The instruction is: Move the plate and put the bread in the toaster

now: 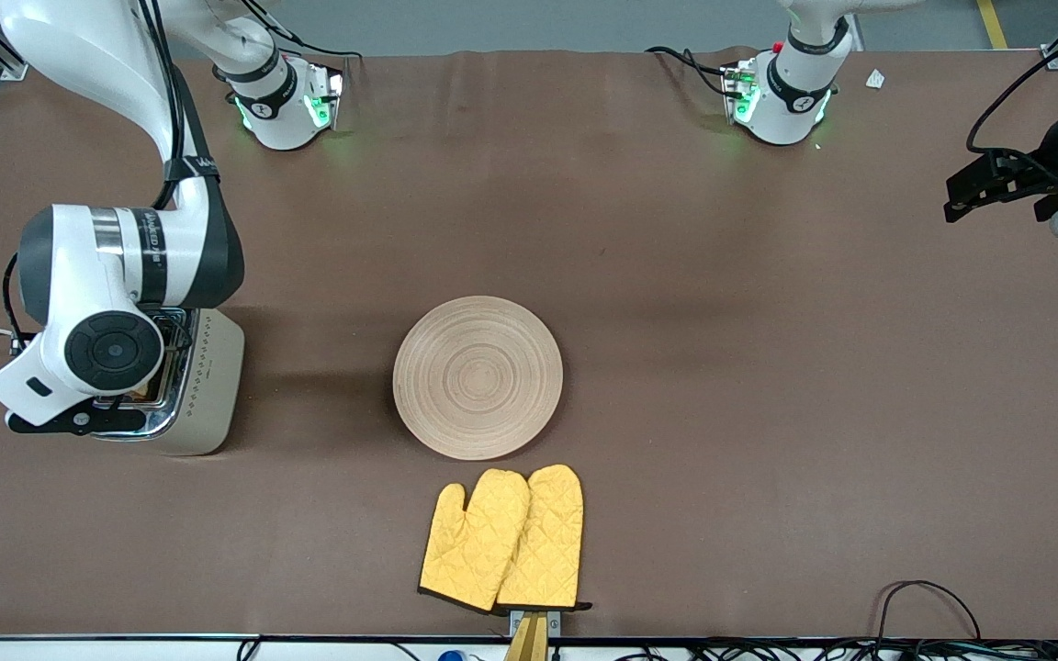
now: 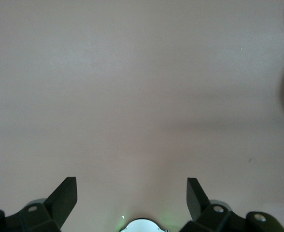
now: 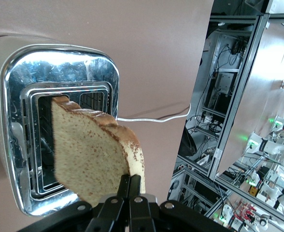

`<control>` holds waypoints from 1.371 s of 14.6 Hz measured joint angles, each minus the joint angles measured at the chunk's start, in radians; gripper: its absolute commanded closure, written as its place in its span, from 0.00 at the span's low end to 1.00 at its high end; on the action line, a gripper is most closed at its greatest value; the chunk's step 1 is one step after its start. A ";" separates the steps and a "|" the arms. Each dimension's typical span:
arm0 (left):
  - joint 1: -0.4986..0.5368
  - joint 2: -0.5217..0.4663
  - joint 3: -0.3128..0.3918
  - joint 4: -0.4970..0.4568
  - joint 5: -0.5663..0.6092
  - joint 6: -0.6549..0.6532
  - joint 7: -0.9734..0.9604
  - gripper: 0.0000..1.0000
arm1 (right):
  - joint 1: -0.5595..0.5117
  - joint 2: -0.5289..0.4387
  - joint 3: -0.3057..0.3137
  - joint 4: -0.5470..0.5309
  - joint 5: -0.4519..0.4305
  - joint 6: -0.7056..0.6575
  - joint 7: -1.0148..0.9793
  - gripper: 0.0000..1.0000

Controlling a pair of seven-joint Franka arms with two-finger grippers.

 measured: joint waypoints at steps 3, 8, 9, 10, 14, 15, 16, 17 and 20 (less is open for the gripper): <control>0.001 0.000 0.000 0.001 0.000 0.000 0.000 0.00 | 0.000 0.007 0.000 0.000 0.000 -0.001 0.009 0.99; 0.007 0.000 0.001 0.001 0.000 0.000 0.000 0.00 | 0.001 0.026 0.002 0.000 0.000 -0.002 0.035 0.89; 0.007 0.001 0.001 0.001 0.000 0.000 0.000 0.00 | 0.001 0.034 0.002 -0.001 0.000 -0.002 0.038 0.74; 0.006 0.001 0.000 0.001 0.000 0.000 0.000 0.00 | 0.001 0.043 0.002 -0.001 0.000 -0.002 0.039 0.60; -0.001 0.002 -0.001 0.002 0.000 0.001 0.000 0.00 | 0.000 0.073 0.002 -0.003 0.000 -0.031 0.040 0.11; 0.000 0.002 0.000 0.002 0.000 0.001 0.000 0.00 | 0.000 0.074 0.002 -0.003 0.001 -0.037 0.040 0.01; 0.000 0.002 0.000 0.002 0.000 0.001 0.000 0.00 | 0.000 0.073 0.002 -0.001 0.001 -0.037 0.040 0.00; 0.001 0.002 0.000 0.002 0.000 0.001 0.000 0.00 | 0.001 0.071 0.003 0.005 0.003 -0.037 0.040 0.00; 0.005 0.002 0.001 0.003 0.000 0.001 0.000 0.00 | 0.001 0.035 0.003 0.045 0.093 -0.039 0.040 0.00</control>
